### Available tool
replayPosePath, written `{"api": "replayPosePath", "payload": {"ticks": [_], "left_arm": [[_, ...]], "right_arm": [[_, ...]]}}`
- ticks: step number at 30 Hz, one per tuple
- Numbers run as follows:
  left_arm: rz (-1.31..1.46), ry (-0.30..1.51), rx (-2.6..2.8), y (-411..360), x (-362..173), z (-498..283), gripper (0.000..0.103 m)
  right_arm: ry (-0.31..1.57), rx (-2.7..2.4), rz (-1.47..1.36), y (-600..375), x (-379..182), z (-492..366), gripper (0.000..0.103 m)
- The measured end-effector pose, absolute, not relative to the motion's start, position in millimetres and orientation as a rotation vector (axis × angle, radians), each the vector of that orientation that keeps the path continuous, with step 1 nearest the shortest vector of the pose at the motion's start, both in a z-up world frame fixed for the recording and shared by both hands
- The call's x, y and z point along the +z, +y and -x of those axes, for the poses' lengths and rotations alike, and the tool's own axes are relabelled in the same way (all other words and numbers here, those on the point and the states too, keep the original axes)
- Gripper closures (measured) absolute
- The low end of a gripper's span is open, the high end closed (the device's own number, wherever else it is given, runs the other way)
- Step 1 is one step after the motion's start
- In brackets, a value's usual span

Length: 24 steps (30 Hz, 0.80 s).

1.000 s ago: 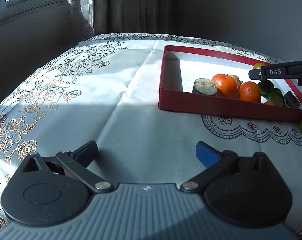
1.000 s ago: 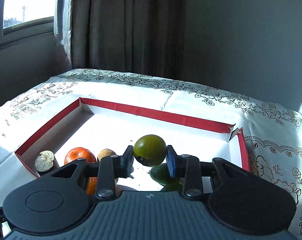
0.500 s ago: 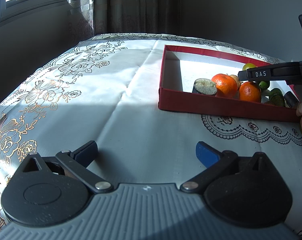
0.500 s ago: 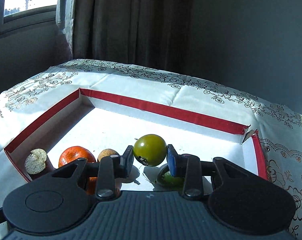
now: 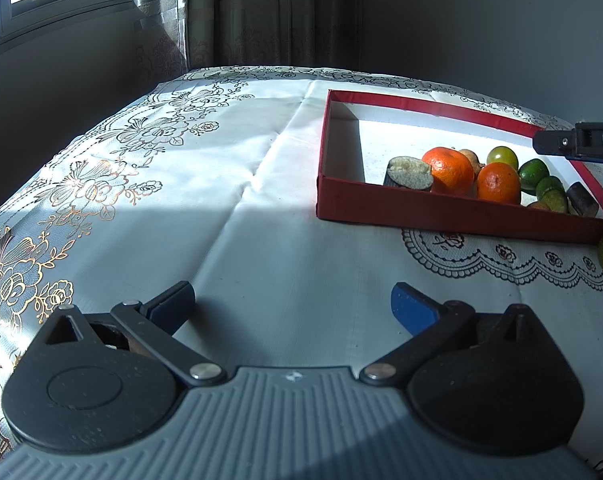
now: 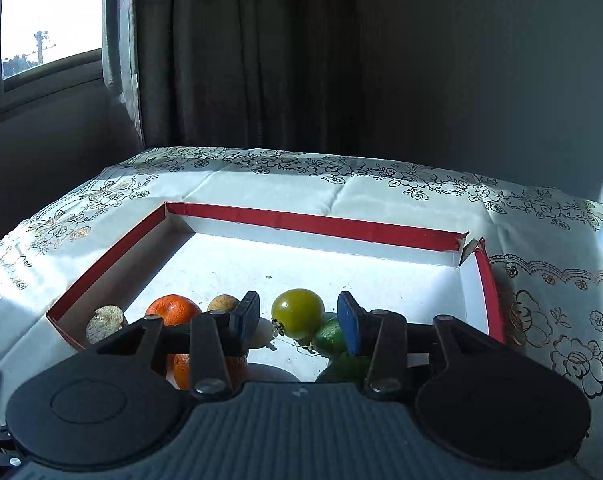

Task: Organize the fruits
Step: 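Carry the green fruit with the right gripper into the box and release, then move the left gripper to the other green round fruit and close on it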

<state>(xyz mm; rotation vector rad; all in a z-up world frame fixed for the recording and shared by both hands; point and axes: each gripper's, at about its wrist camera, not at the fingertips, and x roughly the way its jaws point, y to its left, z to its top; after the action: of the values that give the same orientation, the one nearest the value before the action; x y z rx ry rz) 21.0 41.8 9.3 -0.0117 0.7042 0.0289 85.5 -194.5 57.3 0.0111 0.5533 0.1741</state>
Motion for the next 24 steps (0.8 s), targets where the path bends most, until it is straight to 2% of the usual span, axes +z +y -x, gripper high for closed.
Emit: {"api": "replayPosePath", "payload": {"ticks": [4,10,17,24], "left_arm": [[0.012,0.704,0.030,41.8,9.2,-21.1,0.000],[0.013,0.703,0.034,40.6,9.5,-20.4,0.000],[-0.001,0.637,0.041,29.9,18.6,-5.7,0.000],[-0.064,0.548,-0.149,-39.6,45.1,13.2,0.000]], "right_arm": [[0.469,0.140,-0.045,-230.1,68.2,-29.0,0.032],[0.480,0.049,-0.052,-282.7,56.8,26.2,0.031],[0.531,-0.044,-0.110,-323.5,25.3,35.8,0.031],[0.496,-0.073,-0.241,-341.7,20.7,41.5,0.031]]}}
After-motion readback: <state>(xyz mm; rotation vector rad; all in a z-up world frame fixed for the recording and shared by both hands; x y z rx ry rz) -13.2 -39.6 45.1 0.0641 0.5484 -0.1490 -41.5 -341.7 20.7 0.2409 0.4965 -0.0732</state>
